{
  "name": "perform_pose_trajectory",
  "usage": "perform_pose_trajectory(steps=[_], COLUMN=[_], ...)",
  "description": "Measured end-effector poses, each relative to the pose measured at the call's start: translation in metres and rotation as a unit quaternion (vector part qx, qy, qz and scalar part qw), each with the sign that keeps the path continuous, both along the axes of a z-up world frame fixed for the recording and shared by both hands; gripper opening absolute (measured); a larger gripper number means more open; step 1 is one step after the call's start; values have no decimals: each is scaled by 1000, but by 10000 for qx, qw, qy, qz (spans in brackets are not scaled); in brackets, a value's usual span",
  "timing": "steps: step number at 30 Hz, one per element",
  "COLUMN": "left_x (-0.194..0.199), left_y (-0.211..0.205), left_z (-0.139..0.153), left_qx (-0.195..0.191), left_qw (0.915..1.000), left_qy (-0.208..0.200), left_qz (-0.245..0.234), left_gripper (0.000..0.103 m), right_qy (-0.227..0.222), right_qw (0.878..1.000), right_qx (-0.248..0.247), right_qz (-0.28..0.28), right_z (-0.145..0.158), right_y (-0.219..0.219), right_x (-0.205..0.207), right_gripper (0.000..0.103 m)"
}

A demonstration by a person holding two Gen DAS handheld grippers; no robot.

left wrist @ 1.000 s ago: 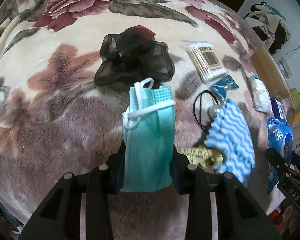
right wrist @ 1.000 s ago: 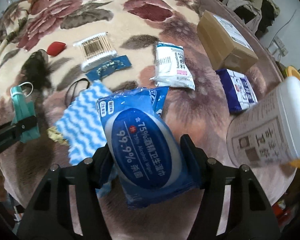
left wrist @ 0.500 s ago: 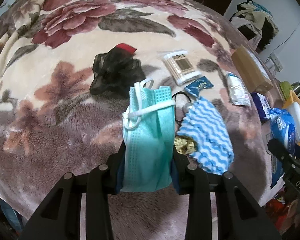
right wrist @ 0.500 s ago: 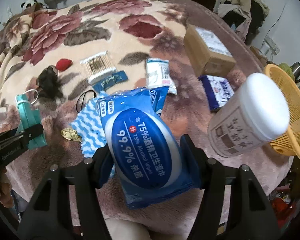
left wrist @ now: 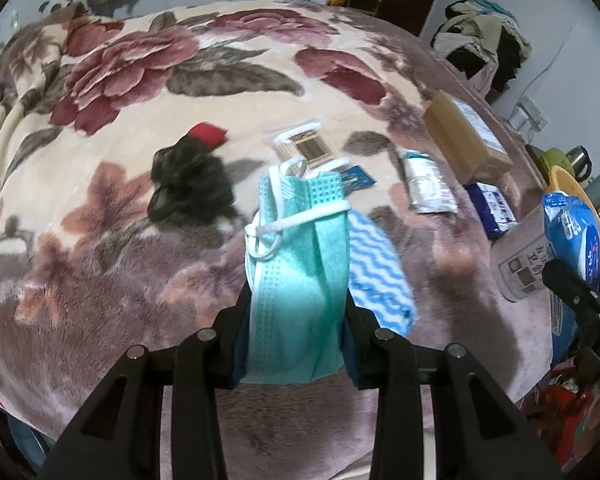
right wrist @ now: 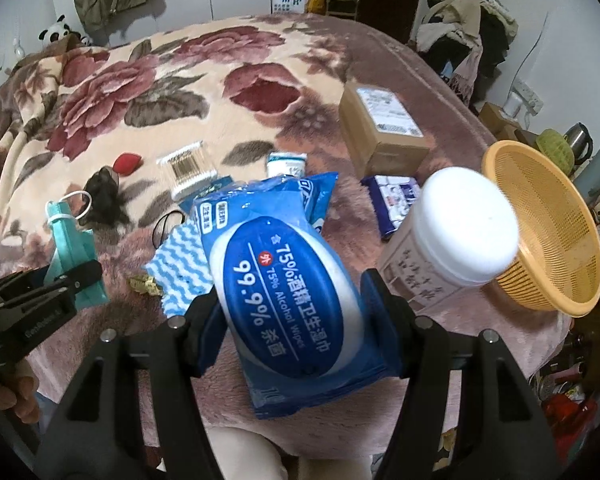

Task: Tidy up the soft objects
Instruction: 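Carry the mask and wipes pack over the orange basket with both tools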

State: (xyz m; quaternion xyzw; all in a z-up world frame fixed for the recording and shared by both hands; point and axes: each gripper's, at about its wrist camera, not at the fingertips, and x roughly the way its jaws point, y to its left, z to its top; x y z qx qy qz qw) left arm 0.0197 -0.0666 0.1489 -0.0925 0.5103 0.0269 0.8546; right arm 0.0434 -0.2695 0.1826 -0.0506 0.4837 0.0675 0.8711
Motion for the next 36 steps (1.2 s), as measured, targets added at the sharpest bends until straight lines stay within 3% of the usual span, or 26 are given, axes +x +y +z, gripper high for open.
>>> perform_pose_trajectory(steps=[21,36], left_x=[64,109], left_y=[-118,-249], left_z=[47,88], left_qx=[34,-130], left_qw=[9944,9773], left_qy=[-358,-636], left_qz=[-994,-2018], left_gripper=[38,38], right_qy=[-385,-441], right_qw=[9962,9872], right_qx=[53,102], right_qz=[-775,-1532], right_z=[32,42], right_y=[-95,-181], right_x=[22,40], right_gripper=[64,64])
